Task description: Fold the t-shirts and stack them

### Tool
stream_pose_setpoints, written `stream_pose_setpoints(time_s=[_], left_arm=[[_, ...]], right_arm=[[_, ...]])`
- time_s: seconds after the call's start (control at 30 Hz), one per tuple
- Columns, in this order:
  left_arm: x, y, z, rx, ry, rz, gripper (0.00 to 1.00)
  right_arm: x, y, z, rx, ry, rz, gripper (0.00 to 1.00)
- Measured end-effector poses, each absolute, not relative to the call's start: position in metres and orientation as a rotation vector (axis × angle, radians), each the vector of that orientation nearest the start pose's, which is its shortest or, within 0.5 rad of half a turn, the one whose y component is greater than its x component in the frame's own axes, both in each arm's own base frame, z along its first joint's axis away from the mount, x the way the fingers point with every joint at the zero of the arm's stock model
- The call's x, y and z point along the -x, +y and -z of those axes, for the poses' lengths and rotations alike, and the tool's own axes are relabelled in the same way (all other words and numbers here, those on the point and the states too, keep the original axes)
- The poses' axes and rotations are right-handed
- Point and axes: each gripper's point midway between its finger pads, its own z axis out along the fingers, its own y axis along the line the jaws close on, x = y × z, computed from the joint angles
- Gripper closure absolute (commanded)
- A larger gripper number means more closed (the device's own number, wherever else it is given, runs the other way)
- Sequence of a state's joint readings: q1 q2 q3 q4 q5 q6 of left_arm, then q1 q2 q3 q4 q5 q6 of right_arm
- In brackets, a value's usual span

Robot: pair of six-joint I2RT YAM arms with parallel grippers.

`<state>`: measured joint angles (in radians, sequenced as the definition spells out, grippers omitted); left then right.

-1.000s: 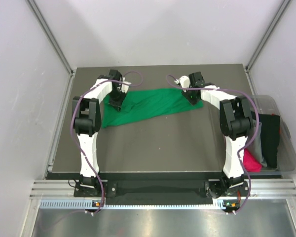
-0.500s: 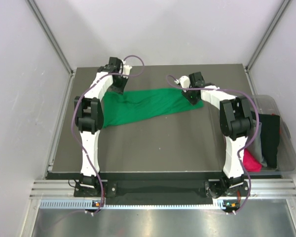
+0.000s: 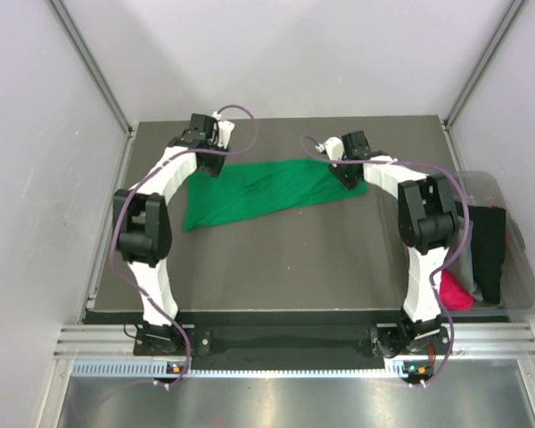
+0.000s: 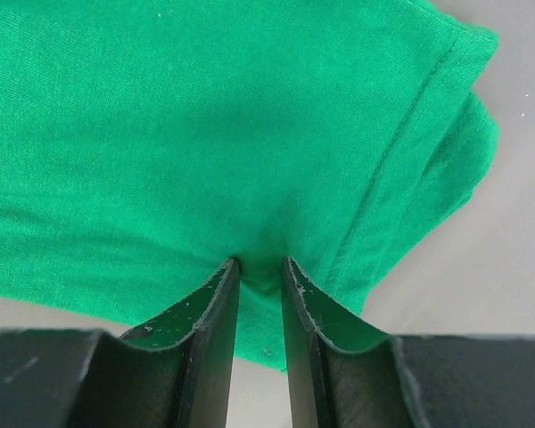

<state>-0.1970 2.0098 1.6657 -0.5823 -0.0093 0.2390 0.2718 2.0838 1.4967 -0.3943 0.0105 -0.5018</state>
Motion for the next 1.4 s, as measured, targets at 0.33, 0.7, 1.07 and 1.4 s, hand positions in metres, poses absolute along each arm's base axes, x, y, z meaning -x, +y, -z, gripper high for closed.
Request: stream_pose_setpoints(time_s=[0.33, 0.7, 1.07, 1.4], left_arm=[[-0.417, -0.068, -0.133, -0.753, 2.417, -0.073, 0.55], [-0.344, -0.032, -0.062, -1.04, 2.646, -0.205, 0.56], [-0.345, -0.02, -0.052, -1.028, 2.637, -0.303, 0.56], [-0.347, -0.014, -0.034, -1.01, 2.645, -0.347, 0.73]], right_arm=[[-0.455, 0.111, -0.032, 0.967, 2.403, 0.044, 0.66], [-0.404, 0.11, -0.067, 0.971, 2.401, -0.046, 0.62], [-0.414, 0.095, -0.05, 0.998, 2.444, 0.082, 0.59], [-0.435, 0.08, -0.032, 1.034, 2.457, 0.232, 0.56]])
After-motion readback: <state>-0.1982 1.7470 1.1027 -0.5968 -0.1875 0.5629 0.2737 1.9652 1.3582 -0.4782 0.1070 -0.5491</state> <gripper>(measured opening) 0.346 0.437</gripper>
